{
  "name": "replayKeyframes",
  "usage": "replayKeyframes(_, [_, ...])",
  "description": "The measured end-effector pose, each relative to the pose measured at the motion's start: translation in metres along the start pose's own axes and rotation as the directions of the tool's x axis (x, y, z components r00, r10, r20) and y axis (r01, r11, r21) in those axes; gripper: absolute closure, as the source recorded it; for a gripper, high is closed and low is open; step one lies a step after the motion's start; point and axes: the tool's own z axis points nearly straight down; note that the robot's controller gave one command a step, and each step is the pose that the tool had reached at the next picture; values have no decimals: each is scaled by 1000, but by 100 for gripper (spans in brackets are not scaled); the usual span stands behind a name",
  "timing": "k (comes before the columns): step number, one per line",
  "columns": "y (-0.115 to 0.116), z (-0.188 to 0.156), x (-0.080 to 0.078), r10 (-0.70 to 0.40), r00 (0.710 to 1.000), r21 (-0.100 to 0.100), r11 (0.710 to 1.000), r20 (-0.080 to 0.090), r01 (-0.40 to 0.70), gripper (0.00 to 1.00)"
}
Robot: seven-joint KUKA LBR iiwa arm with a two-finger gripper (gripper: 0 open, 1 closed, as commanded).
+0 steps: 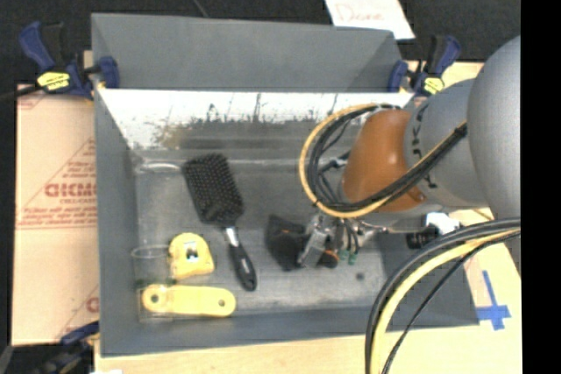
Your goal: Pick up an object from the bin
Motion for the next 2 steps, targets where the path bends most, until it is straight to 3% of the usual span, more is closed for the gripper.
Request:
replayKeyframes(1, [-1,-13,2,-2,1000,2,1000,-6,2,100])
replayKeyframes(2, [-2,-47,2,-3,1000,3,1000,-8,3,100])
